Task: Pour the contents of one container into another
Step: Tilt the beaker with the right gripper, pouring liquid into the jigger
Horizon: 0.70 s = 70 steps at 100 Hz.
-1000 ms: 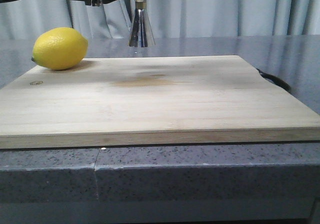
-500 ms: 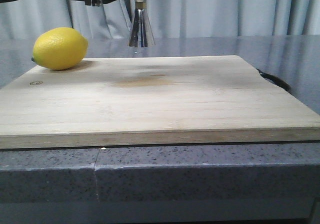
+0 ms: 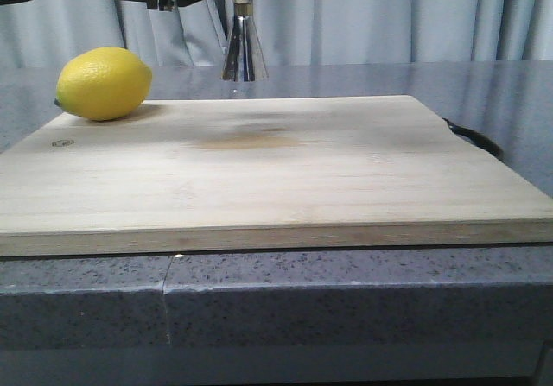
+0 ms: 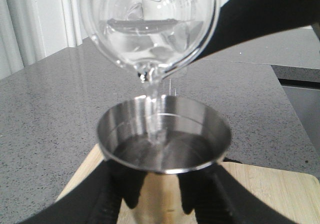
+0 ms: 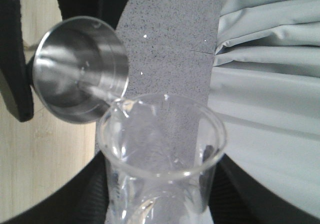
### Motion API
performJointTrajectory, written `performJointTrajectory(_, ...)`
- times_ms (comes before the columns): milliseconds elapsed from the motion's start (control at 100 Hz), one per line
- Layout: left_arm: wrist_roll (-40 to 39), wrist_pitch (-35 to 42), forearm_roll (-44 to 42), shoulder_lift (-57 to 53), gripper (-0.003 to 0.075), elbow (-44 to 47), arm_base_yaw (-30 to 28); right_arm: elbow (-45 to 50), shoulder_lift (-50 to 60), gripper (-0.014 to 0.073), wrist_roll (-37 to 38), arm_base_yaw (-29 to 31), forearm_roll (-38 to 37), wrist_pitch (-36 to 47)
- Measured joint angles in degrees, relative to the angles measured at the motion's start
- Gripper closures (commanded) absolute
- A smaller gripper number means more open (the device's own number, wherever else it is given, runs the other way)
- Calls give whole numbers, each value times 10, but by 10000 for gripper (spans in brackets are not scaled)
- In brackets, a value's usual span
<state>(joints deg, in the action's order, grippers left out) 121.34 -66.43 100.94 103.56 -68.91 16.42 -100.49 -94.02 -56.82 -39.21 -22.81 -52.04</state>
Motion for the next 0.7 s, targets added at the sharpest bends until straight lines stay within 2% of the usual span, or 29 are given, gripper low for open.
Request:
performJointTrajectory(530,0,0,-1,0,478,0,0,0,0,301,-9,0,6,30)
performJointTrajectory(610,0,0,-3,0,478,0,0,0,0,301,18,0,17,20)
performJointTrajectory(700,0,0,-3,0,478,0,0,0,0,301,82,0,22,14)
